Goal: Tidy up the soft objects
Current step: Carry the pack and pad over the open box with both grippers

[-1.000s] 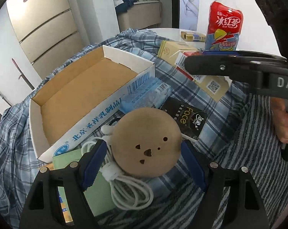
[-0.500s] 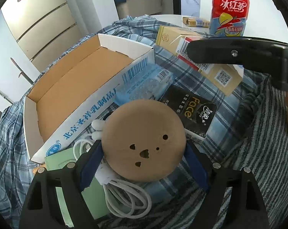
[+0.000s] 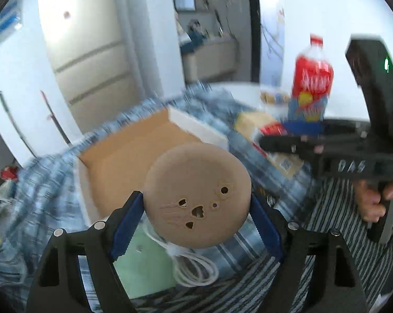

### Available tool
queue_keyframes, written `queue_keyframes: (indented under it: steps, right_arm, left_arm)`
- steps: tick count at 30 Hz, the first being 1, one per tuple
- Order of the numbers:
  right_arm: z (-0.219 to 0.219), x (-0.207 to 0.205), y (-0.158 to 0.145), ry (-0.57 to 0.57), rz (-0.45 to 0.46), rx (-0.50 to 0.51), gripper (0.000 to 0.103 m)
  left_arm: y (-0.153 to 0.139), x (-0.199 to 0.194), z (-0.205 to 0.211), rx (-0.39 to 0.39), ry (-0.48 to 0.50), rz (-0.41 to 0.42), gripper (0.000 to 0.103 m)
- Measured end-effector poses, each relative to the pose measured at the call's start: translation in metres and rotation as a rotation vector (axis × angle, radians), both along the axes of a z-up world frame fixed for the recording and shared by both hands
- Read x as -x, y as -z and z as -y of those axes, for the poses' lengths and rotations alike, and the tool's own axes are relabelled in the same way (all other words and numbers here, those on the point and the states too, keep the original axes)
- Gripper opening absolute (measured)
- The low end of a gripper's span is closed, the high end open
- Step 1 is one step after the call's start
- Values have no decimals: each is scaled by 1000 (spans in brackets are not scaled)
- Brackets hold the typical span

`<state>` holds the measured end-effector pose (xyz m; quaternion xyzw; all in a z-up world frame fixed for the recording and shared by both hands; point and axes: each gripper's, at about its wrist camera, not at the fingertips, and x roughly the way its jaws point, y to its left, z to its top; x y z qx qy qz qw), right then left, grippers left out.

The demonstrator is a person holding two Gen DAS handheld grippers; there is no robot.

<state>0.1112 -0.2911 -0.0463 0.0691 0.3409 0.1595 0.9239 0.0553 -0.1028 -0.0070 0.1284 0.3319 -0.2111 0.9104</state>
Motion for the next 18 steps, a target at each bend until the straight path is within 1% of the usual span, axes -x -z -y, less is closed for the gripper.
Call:
queue_keyframes:
  steps: [1, 4, 8, 9, 11, 13, 16, 18]
  right_arm:
    - [-1, 2, -4, 5, 17, 12, 57]
    - [-5, 9, -22, 11, 69, 41, 57]
    - [-14, 12, -49, -5, 107, 57, 57]
    - [-17, 12, -57, -6, 118, 64, 57]
    - [-21, 7, -72, -6, 135, 70, 57]
    - [-26, -1, -85, -12, 143, 61, 57]
    - [-36, -19, -105, -22, 148, 36, 57]
    - [-42, -34, -118, -34, 156, 13, 57]
  left_arm:
    - [-11, 3, -5, 22, -21, 23, 83]
    - [-34, 2, -19, 90, -92, 43, 83]
    - [-61, -5, -46, 183, -188, 72, 83]
    - [-66, -6, -49, 196, -206, 77, 83]
    - [-76, -12, -56, 215, -246, 90, 83]
    - [-85, -17, -59, 215, -274, 106, 83]
    - [-100, -30, -63, 203, -354, 158, 83]
    - [-111, -38, -67, 224, -383, 183, 83]
